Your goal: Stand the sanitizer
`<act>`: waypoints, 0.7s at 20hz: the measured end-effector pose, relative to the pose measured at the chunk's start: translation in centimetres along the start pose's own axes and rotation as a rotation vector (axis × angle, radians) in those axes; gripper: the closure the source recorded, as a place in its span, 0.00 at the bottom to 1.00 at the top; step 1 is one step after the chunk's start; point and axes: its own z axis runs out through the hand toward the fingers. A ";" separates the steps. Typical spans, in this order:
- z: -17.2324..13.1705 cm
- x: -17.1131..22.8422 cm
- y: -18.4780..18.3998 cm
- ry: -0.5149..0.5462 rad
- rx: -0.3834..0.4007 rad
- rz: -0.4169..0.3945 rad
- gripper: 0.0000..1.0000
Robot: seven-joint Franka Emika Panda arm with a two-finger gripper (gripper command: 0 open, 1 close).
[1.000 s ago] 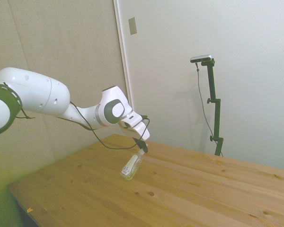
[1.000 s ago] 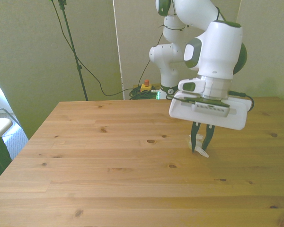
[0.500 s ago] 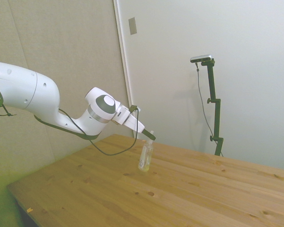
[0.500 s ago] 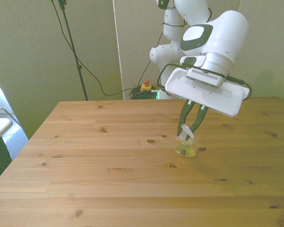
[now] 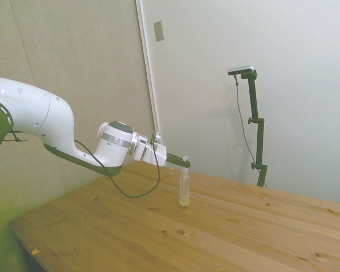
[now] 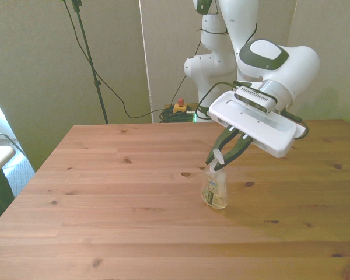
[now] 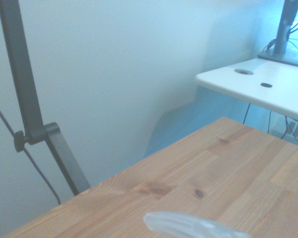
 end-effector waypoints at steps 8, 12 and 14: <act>0.8 -0.8 1.1 0.003 0.011 0.012 0.00; 0.4 -1.0 1.1 -0.012 0.018 0.017 0.00; 0.1 -1.1 1.2 -0.021 0.022 0.016 0.00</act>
